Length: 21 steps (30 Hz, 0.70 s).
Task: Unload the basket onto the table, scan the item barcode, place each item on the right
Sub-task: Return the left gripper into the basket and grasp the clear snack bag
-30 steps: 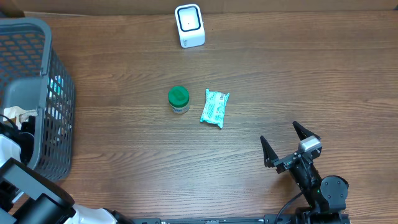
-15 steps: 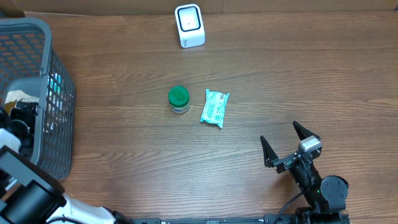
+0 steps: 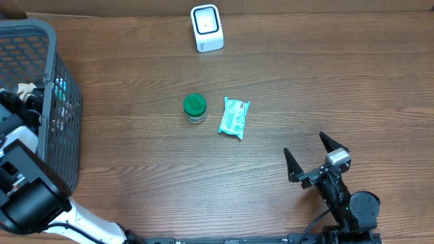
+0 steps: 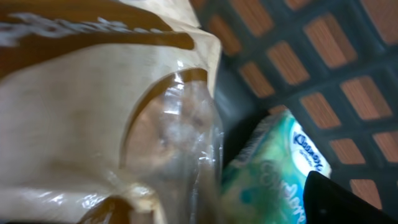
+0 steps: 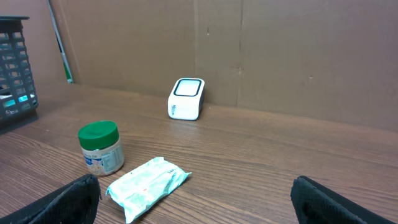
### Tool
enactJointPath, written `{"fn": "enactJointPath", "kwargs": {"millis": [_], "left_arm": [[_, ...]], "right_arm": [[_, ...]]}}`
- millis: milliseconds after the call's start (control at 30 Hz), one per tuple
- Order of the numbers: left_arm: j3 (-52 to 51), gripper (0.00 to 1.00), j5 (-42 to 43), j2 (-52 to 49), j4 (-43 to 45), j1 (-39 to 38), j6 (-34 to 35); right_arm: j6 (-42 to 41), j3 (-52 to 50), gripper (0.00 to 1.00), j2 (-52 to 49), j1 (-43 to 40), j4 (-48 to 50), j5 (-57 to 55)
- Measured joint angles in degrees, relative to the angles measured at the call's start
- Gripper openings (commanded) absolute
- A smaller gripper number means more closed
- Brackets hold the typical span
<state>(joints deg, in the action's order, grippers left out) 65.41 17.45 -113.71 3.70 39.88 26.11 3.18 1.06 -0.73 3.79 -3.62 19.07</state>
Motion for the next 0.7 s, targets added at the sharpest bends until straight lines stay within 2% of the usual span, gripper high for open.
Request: {"fn": "enactJointPath", "kwargs": {"millis": [100, 167, 400, 700], "left_arm": [[-0.09, 0.42, -2.75, -0.17, 0.17, -2.21, -0.31], [-0.26, 0.26, -4.52, -0.44, 0.02, -3.69, -0.37], [-0.44, 0.15, -3.26, -0.85, -0.07, -5.27, 0.26], [-0.42, 0.13, 7.45, -0.85, -1.51, -2.08, 0.59]], "right_arm": [[0.02, 0.00, 1.00, 0.00, 0.00, 0.02, 0.00], [0.02, 0.00, 1.00, 0.00, 0.00, 0.00, -0.02], [0.00, 0.00, 1.00, 0.00, -0.02, -0.02, 0.00], [0.00, 0.00, 1.00, 0.00, -0.02, 0.02, -0.02]]}}
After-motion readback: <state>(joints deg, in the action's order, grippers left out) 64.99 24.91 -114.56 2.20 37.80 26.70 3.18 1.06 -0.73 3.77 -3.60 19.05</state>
